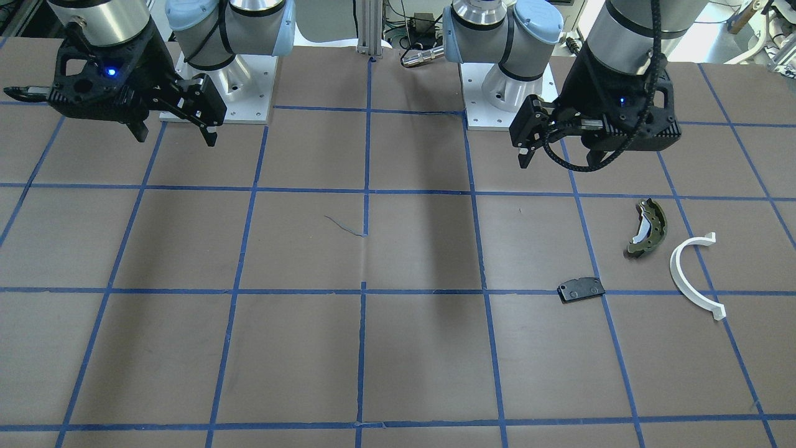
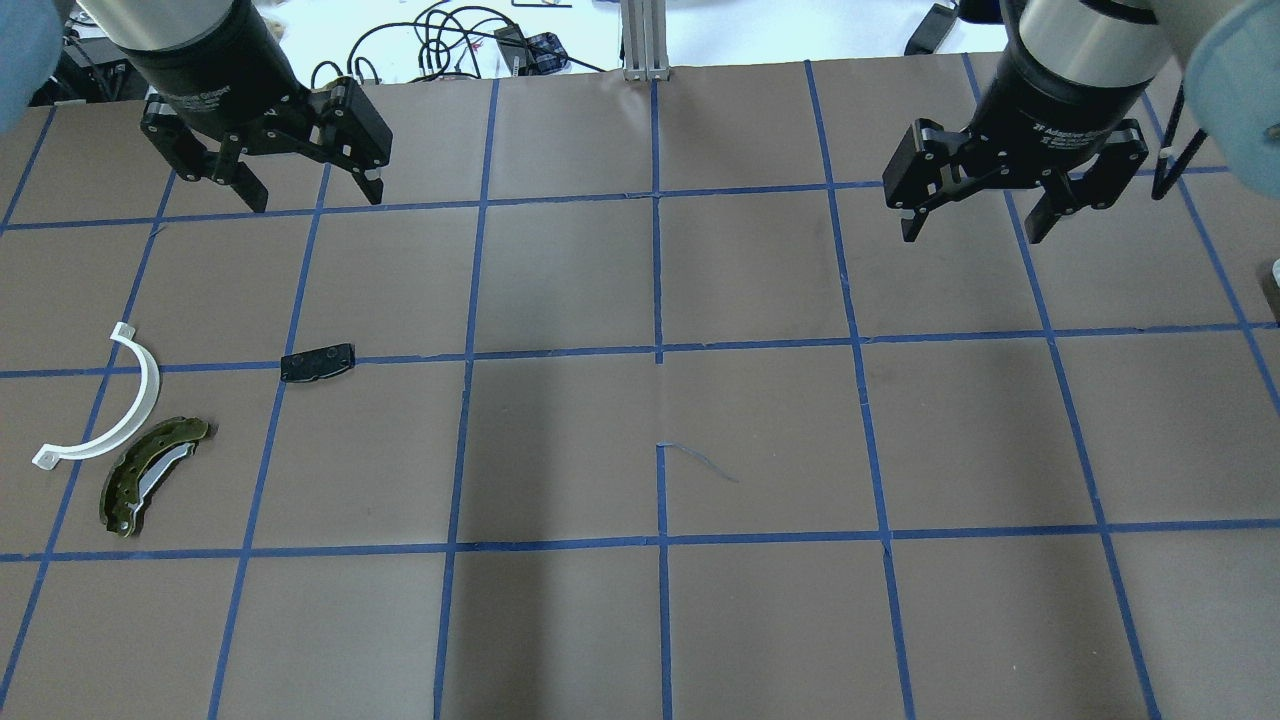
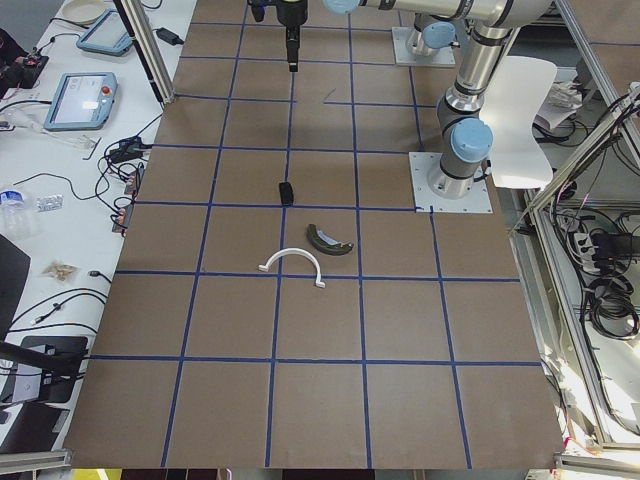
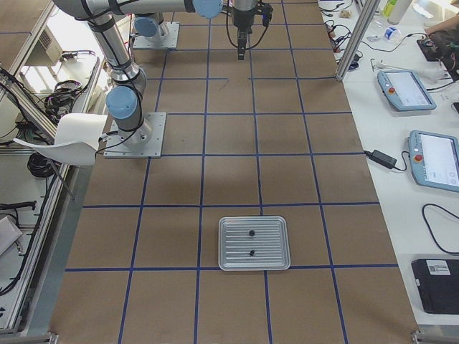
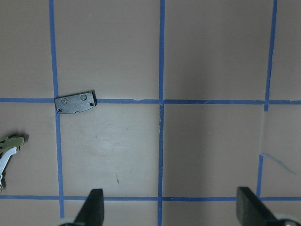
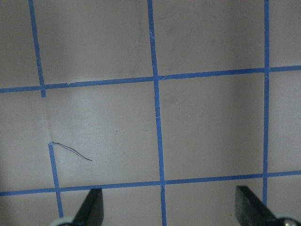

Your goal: Place bearing gear from tray to pile

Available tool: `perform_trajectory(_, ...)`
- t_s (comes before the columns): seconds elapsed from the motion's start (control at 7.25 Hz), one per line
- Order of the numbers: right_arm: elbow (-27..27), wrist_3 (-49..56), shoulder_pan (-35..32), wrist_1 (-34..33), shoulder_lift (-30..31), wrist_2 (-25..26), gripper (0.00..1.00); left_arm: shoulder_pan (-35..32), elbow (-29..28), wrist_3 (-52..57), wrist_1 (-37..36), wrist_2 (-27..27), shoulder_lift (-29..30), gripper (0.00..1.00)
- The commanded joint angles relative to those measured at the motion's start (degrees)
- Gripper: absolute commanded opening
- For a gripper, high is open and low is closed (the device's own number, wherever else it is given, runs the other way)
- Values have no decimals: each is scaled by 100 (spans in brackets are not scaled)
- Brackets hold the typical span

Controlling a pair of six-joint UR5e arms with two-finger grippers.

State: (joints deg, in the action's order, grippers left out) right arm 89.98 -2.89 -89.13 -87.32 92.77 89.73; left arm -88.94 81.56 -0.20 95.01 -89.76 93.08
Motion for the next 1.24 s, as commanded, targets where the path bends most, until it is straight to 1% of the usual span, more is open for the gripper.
perform_trajectory(0.0,11,-1,10,5,-13,9,100,0,-8,3,0,-6,-1,100)
perform_trajectory(0.28,11,-1,88,-48,-30,18,100,0,9,3,0,-6,-10,100)
perform_trajectory(0.69,2,217,886,-48,-57,27,100,0,9,3,0,-6,-10,100)
perform_trajectory(1.1,2,2084,2018,-118,-249,18,100,9,9,29,-9,-6,-18,100)
